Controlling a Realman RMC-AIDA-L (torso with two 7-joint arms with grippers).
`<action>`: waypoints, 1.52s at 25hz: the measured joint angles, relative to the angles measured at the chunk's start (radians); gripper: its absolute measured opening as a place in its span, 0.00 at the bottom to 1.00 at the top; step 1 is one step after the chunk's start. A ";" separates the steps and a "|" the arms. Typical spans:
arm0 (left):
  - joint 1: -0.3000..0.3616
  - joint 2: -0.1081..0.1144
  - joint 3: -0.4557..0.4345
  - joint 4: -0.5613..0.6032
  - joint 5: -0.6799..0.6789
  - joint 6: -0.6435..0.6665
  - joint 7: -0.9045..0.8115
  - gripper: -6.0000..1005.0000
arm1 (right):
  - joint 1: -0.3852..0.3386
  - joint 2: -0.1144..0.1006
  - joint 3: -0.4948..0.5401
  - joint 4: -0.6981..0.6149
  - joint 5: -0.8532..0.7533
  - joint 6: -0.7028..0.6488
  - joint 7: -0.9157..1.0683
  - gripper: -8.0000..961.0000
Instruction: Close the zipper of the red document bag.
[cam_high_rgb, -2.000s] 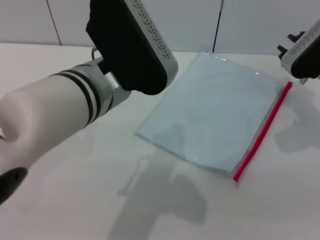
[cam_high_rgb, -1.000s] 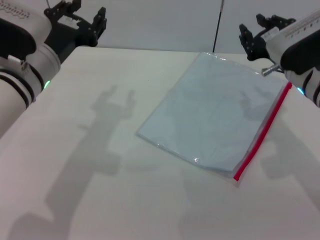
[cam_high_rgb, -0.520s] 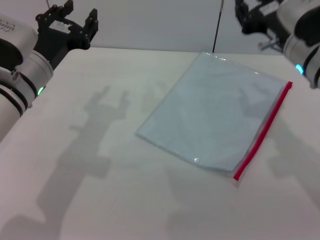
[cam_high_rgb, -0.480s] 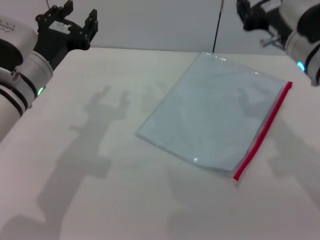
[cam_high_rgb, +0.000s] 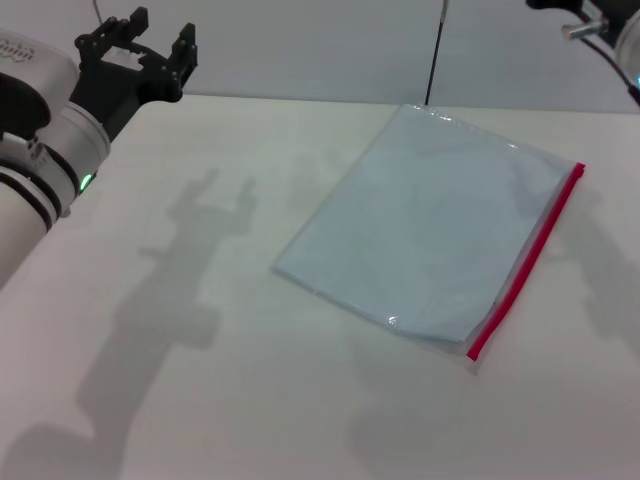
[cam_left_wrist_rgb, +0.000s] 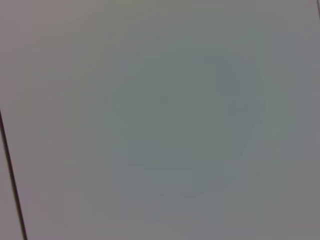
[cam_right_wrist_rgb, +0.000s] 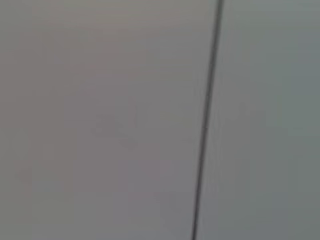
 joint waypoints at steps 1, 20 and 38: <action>-0.003 0.000 0.001 -0.001 -0.002 0.000 0.000 0.55 | 0.005 0.000 0.025 0.015 0.000 -0.025 0.010 0.40; -0.036 0.001 -0.013 -0.045 -0.007 0.002 -0.001 0.55 | 0.086 0.015 0.387 0.680 0.840 -0.836 -0.998 0.40; -0.135 -0.004 -0.041 -0.564 -0.093 0.567 0.008 0.54 | 0.123 0.018 0.382 1.090 1.159 -1.087 -1.396 0.40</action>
